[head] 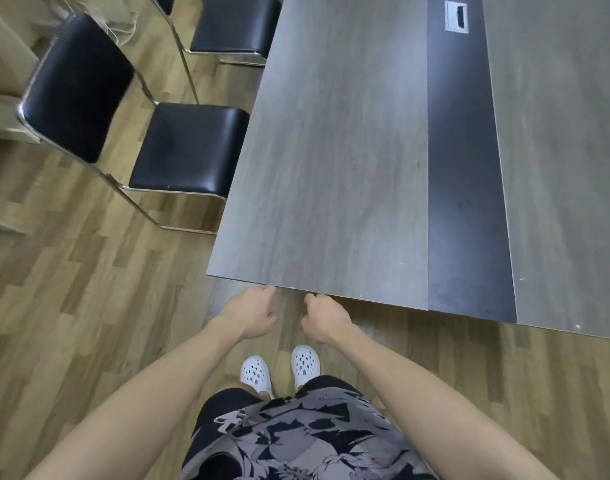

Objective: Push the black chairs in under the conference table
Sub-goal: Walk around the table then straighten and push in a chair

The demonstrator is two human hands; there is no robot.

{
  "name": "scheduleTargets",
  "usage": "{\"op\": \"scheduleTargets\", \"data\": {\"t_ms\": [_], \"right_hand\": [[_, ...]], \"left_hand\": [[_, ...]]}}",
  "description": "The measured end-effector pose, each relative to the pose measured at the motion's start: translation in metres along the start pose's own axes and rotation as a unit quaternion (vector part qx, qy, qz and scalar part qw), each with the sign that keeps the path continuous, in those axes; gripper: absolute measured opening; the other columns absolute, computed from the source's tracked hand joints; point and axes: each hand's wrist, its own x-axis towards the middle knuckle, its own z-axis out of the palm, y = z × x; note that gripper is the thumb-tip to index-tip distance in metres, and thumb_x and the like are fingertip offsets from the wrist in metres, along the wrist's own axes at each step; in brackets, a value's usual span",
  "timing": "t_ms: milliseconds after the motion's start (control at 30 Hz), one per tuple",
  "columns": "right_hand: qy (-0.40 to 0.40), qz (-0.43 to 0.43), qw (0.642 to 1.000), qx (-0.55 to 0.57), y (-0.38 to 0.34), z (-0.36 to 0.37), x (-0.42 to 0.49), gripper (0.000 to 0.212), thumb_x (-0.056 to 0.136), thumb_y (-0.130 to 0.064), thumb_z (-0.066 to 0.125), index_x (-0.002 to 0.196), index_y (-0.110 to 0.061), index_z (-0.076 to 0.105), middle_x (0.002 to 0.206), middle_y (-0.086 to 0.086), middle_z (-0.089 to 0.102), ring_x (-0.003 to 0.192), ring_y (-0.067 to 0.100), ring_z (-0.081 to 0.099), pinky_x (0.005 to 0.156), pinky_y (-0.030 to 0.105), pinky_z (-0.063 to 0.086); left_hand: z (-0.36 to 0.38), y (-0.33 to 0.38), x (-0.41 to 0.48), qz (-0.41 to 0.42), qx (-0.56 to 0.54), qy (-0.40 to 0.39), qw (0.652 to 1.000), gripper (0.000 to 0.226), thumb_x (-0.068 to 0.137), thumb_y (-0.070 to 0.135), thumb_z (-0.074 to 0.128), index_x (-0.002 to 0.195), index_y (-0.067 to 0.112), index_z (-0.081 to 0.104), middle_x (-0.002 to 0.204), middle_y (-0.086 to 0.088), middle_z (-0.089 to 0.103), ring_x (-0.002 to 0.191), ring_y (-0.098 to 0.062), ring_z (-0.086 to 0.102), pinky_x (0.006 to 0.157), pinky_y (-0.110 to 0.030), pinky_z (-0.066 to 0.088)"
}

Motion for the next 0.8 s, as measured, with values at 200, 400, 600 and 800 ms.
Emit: {"op": "scheduleTargets", "data": {"t_ms": [200,400,600,800], "right_hand": [[-0.005,0.005,1.000,-0.010,-0.015,-0.001,0.013,0.038,0.090,-0.014,0.042,0.126,-0.007,0.048,0.126,0.015,0.055,0.113,0.032,0.055,0.085,0.035,0.046],[-0.018,0.033,0.999,-0.009,-0.049,0.007,0.030,0.036,0.090,-0.013,0.041,0.125,-0.006,0.048,0.123,0.016,0.057,0.109,0.033,0.057,0.081,0.035,0.048],[-0.014,0.082,0.997,-0.002,-0.113,0.008,0.048,0.031,0.091,-0.016,0.042,0.120,-0.008,0.049,0.118,0.016,0.059,0.106,0.033,0.059,0.077,0.035,0.048],[-0.019,0.123,0.992,0.011,-0.191,0.017,0.068,0.030,0.091,-0.012,0.041,0.120,-0.005,0.048,0.117,0.017,0.058,0.102,0.032,0.060,0.075,0.035,0.050]], "left_hand": [[-0.005,-0.016,0.013,0.024,0.011,0.004,1.000,0.041,0.090,0.031,0.048,0.127,0.012,0.047,0.128,-0.009,0.057,0.116,-0.029,0.055,0.088,-0.039,0.049],[-0.021,-0.057,0.020,0.050,0.038,-0.017,0.998,0.039,0.092,0.029,0.048,0.126,0.011,0.047,0.123,-0.012,0.058,0.110,-0.031,0.056,0.083,-0.039,0.049],[-0.040,-0.126,0.019,0.093,0.066,-0.022,0.993,0.037,0.092,0.029,0.045,0.125,0.013,0.048,0.123,-0.011,0.060,0.110,-0.031,0.058,0.080,-0.038,0.050],[-0.060,-0.216,0.013,0.127,0.073,-0.041,0.988,0.044,0.093,0.030,0.044,0.133,0.014,0.045,0.126,-0.011,0.060,0.111,-0.032,0.059,0.085,-0.039,0.052]]}}
